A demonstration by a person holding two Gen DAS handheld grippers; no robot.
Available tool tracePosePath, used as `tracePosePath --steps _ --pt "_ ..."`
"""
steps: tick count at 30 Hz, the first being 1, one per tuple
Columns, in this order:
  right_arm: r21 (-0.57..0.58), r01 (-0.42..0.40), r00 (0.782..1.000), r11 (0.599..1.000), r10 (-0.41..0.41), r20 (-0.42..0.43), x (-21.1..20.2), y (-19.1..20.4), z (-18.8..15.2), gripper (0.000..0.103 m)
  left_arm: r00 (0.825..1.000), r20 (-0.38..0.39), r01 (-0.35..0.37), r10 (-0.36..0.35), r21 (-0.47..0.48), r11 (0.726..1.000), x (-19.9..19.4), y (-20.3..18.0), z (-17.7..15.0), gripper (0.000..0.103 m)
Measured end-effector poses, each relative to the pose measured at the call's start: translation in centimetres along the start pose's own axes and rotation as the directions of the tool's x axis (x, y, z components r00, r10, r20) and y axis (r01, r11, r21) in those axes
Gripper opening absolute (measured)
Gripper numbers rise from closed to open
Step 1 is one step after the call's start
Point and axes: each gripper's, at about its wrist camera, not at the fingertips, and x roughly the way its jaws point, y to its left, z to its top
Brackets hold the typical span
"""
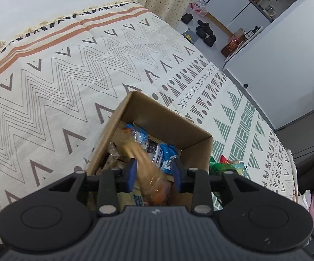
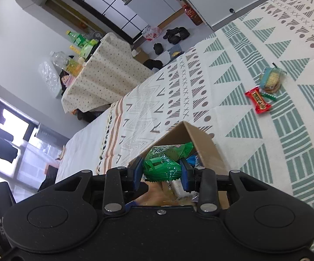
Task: Organize snacks
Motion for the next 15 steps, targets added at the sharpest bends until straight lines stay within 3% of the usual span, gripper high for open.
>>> tracePosePath --steps 7,12,15 --pt "-0.011 -0.005 1.0 1.0 0.005 -0.019 -0.1 0.5 -0.5 0.036 0.999 0.008 -0.039 0.039 -0.017 0.999 -0.9 0.5 -0.2 0.06" --pt "0.01 -0.007 1.0 1.0 0.007 -0.029 -0.9 0.1 -0.6 0.043 0.996 0.021 -0.092 0.092 -0.015 0.996 -1.7 0.4 -0.6 0.075" --pt "0.025 -0.009 1.0 1.0 0.01 -0.007 -1.9 -0.3 -0.5 0.056 0.995 0.024 -0.1 0.1 -0.009 0.995 -2.1 0.1 -1.1 0.077"
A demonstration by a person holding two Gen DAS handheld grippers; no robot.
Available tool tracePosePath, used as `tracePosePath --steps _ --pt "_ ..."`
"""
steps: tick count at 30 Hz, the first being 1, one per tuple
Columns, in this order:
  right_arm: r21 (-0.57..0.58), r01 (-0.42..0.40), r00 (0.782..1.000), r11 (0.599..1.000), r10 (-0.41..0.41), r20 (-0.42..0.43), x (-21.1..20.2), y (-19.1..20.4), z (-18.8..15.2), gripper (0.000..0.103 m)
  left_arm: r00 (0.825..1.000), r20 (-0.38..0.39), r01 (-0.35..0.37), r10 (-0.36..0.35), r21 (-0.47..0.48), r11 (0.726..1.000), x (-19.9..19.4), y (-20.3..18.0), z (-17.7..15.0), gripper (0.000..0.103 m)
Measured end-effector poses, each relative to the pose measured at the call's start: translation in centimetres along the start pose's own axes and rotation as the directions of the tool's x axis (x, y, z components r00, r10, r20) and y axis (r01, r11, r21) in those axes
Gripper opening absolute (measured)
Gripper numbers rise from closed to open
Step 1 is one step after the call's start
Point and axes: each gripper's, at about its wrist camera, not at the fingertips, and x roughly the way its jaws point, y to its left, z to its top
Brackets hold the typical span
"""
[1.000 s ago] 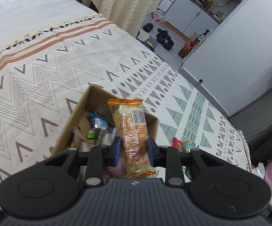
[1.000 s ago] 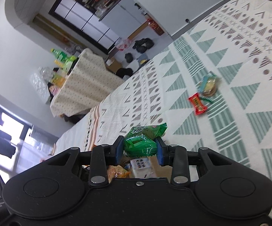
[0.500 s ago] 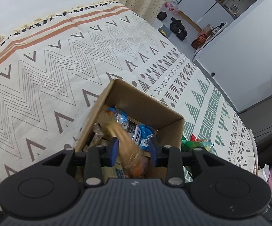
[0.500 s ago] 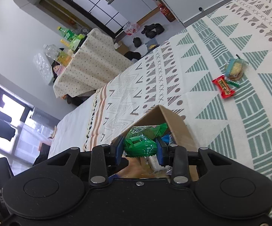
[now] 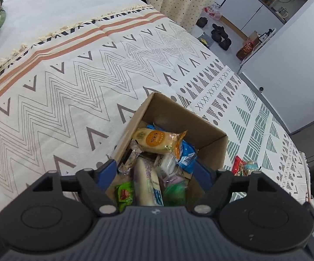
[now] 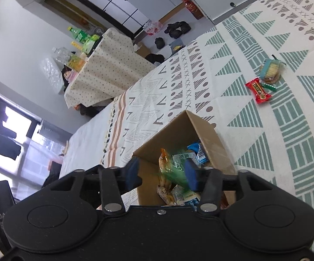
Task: Organize snacks
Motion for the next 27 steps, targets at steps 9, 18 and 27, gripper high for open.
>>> tracePosePath --steps 9,18,27 --pt "0.036 0.007 0.999 0.999 -0.009 0.046 -2.8 -2.1 0.8 0.06 0.999 0.04 0.028 -0.031 0.085 0.996 -1.4 -3.0 -2.4 0.092" --pt "0.067 0.035 0.994 0.997 -0.042 0.1 -5.7 -5.3 1.8 0.076 0.999 0.025 0.042 -0.046 0.142 0.989 -1.7 -6.5 -4.9 0.098" --pt "0.122 0.066 0.986 0.99 -0.084 0.147 -8.0 -9.0 3.2 0.088 0.996 0.04 0.068 -0.076 0.171 0.983 -1.8 -9.5 -6.7 0.103"
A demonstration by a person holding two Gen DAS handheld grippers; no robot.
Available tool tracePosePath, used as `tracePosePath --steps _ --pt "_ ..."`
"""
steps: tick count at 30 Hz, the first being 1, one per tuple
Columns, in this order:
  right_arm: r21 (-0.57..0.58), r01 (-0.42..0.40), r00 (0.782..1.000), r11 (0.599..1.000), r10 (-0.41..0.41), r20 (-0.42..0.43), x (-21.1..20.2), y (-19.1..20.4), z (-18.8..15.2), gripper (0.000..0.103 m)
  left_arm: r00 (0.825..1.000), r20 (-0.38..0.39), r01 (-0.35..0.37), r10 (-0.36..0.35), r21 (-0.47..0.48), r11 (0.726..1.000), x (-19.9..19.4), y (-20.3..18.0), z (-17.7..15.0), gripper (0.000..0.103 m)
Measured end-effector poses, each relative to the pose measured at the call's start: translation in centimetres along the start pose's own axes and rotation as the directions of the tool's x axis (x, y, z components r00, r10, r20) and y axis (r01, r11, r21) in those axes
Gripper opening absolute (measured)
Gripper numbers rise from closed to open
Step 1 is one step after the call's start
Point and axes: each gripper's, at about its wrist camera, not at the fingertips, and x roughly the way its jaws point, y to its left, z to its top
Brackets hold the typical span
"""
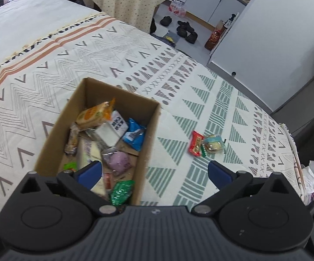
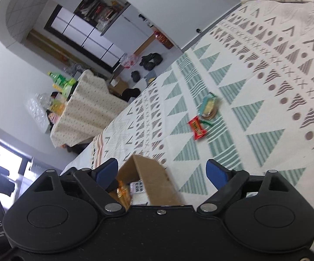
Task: Organize snacks
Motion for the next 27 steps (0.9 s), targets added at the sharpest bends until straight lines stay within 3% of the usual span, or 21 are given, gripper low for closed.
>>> tracePosePath --steps 10,16,27 --pt "0.005 0.007 1.0 1.0 -0.008 0.026 -0.7 -2.7 1.7 0.103 1.0 0.004 -0.029 0.029 0.068 0.997 1.7 -2.8 -0.9 0.103" --pt "0.044 0.032 0.998 0.998 -0.034 0.045 0.1 -4.6 2.8 0.103 0.999 -0.043 0.003 0.0 0.078 0.997 3.5 -4.0 -1.1 0.103" --pt "0.09 0.071 0.997 0.993 -0.073 0.023 2.6 -6.5 4.4 0.103 0.999 -0.05 -0.002 0.005 0.052 0.999 6.3 -6.0 0.0 0.103"
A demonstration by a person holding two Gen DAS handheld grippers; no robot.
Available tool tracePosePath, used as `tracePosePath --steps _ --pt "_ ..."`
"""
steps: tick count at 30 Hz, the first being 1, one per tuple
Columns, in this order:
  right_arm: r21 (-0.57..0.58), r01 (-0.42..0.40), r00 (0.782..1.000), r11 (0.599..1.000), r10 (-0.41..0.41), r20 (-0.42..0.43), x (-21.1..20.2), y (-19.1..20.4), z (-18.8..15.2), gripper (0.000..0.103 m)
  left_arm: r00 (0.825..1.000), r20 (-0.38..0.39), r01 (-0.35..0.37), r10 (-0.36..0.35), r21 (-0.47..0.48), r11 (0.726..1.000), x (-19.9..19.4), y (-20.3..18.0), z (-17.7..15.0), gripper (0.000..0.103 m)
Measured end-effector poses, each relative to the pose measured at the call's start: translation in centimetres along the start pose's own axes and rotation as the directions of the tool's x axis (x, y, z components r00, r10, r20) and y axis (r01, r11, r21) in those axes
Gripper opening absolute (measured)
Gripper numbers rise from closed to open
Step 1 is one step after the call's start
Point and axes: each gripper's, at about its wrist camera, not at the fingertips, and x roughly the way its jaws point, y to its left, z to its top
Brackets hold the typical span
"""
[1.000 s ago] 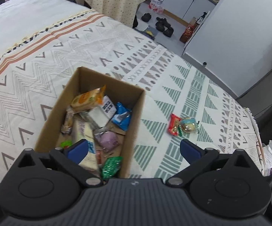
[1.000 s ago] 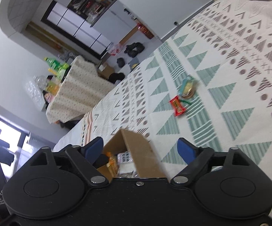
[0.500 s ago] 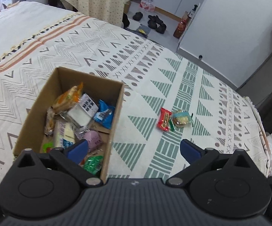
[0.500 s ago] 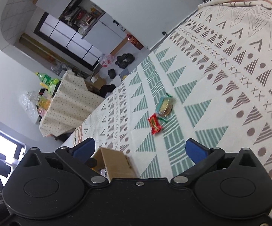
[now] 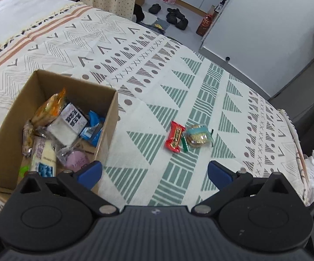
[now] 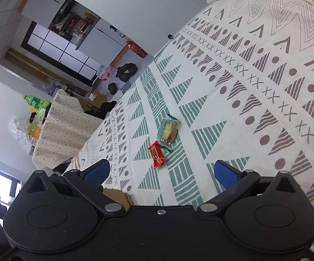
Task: Organize snacks
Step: 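Grasp the red bar with the left tool while the right tool grasps the round cake packet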
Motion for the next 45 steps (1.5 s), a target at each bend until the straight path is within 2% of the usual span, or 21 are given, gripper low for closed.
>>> tracePosePath --steps 10,14,19,22,27,34,36,38,40,45 --pt "0.047 0.015 1.0 0.999 -0.014 -0.014 3.6 -1.5 2.1 0.102 1.0 -0.012 0.026 -0.026 0.016 1.0 3.9 -1.7 1.3 0.1" --pt "0.068 0.007 0.999 0.998 -0.004 -0.045 5.5 -2.0 2.6 0.095 0.999 -0.026 0.026 -0.026 0.016 1.0 6.1 -2.3 1.6 0.097" --pt "0.091 0.008 0.998 0.996 -0.002 -0.069 7.3 -2.3 3.0 0.085 0.998 -0.066 0.018 -0.017 0.011 1.0 9.0 -2.8 2.0 0.081" --pt "0.107 0.017 0.995 0.994 -0.006 -0.098 9.3 -2.4 3.2 0.082 0.996 -0.084 0.015 -0.014 0.013 1.0 10.7 -3.1 2.4 0.076" --pt "0.122 0.029 0.993 0.992 -0.015 -0.115 11.4 -2.5 3.7 0.081 0.995 -0.105 0.0 0.002 0.013 1.0 13.5 -3.4 3.0 0.066" --pt "0.131 0.057 0.99 0.99 -0.04 -0.132 13.5 -2.8 4.4 0.077 0.985 -0.171 -0.011 0.01 -0.003 1.0 17.2 -3.4 3.7 0.045" --pt "0.131 0.059 0.989 0.99 -0.04 -0.143 14.2 -2.8 4.5 0.075 0.984 -0.178 -0.012 0.013 0.006 1.0 17.8 -3.5 3.9 0.043" --pt "0.127 0.053 0.987 0.99 -0.033 -0.158 15.3 -2.8 4.6 0.074 0.984 -0.178 -0.015 0.019 0.025 1.0 18.2 -3.7 4.2 0.037" --pt "0.128 0.048 0.986 0.991 -0.027 -0.163 15.7 -2.8 4.6 0.071 0.982 -0.187 -0.008 0.014 0.032 0.999 18.5 -3.7 4.7 0.018" --pt "0.127 0.024 0.982 0.992 0.0 -0.189 17.6 -2.0 4.6 0.066 0.985 -0.171 -0.022 0.028 0.037 0.999 18.1 -2.8 6.0 0.018"
